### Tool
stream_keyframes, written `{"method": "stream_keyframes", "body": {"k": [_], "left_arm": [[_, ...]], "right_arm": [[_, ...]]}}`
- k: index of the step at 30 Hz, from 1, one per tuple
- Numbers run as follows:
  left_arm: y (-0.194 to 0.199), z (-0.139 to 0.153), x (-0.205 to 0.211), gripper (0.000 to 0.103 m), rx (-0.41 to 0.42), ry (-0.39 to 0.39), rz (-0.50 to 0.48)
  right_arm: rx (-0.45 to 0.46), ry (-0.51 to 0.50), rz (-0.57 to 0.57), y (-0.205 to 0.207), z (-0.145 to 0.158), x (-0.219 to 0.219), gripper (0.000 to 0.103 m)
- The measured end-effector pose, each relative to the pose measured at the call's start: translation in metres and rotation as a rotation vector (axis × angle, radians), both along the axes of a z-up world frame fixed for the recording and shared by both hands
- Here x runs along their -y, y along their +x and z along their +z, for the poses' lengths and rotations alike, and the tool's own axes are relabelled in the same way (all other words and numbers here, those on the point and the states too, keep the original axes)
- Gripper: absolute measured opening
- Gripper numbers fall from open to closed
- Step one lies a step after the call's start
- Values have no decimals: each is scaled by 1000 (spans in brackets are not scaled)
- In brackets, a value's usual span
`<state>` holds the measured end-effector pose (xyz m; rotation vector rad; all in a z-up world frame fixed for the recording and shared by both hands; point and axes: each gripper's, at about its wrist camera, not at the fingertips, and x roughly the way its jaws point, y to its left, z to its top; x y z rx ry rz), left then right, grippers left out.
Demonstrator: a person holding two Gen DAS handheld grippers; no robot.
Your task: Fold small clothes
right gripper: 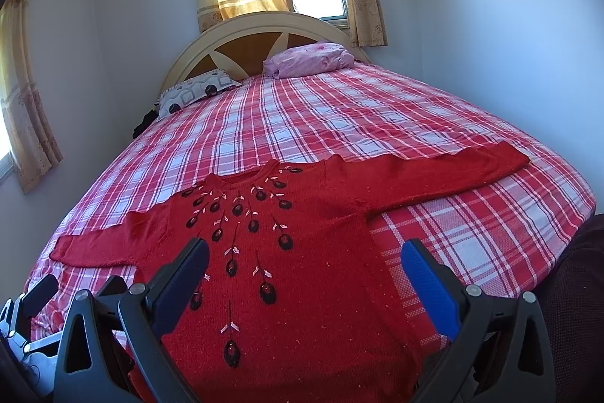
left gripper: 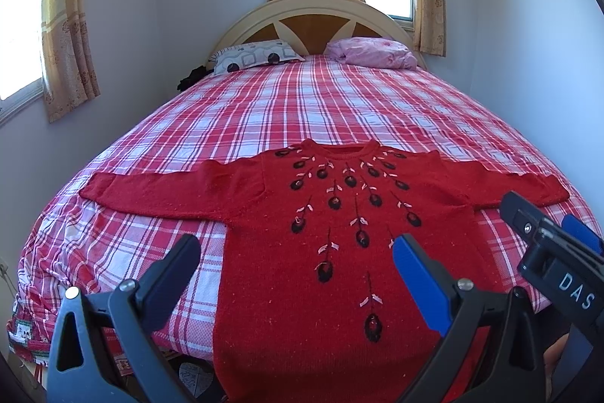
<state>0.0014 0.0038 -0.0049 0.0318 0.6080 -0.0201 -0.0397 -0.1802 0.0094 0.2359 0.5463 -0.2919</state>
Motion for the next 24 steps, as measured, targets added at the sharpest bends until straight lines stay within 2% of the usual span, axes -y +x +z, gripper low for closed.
{"method": "stream_keyframes", "body": {"k": [24], "left_arm": [[-1, -3, -7, 103, -9, 4, 4]], "right_arm": [[-14, -2, 5, 2, -4, -2, 102]]}}
